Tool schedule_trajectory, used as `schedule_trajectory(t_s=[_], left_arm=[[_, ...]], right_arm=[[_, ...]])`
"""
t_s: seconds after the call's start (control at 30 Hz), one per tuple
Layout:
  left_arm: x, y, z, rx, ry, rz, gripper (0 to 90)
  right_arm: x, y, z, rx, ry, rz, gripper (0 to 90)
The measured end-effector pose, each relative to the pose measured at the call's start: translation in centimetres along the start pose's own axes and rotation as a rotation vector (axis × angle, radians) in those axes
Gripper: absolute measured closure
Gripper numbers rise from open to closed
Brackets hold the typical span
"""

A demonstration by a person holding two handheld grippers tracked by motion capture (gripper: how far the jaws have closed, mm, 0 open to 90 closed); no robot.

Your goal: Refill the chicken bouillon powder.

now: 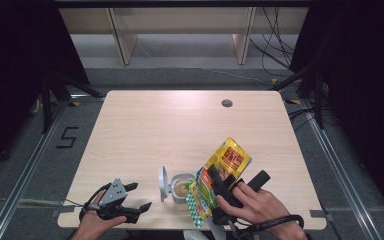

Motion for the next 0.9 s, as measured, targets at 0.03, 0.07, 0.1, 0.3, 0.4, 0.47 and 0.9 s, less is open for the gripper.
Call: schedule_trajectory(t_s=[0.03, 0.07, 0.1, 0.3, 0.4, 0.47, 0.9], left_arm=[[-0.02, -0.02, -0.02, 0.000, 0.006, -0.001, 18.7], [-0.01, -0.02, -0.03, 0.001, 0.004, 0.000, 18.7], [-0.03, -0.02, -0.04, -0.002, 0.006, -0.001, 18.7], [-0.07, -0.01, -0.04, -0.004, 0.001, -0.003, 18.8], [0.04, 0.08, -0.05, -0.012, 0.007, 0.015, 18.7], [-0.10, 0.02, -0.06, -0.010, 0.006, 0.003, 18.8], [-0.04, 0.00, -0.04, -0.009, 0.001, -0.001, 18.8]], right_arm=[[-0.03, -0.05, -0.06, 0.014, 0.001, -0.003, 66.7], [-0.10, -0.20, -0.13, 0.015, 0.002, -0.013, 66.7], [-0.13, -0.28, -0.17, 0.012, 0.006, -0.016, 66.7], [-0.25, -0.32, -0.09, 0.008, 0.012, -0.011, 66.6], [-0.40, -0.32, 0.01, -0.006, 0.013, -0.009, 66.7], [-0.55, -0.24, -0.10, 0.033, 0.015, -0.006, 66.7], [-1.01, 0.09, 0.05, 0.033, 0.010, -0.002, 66.7]])
Point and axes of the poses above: each handheld gripper's, and its own axes: x roughly forward along the jaws, y roughly out of its top, z roughly to its right, the point moved 9 cm from there along x, roughly forward along the jaws, and after that the axes turned 2 degrees about -y, right-handed, at the moved point
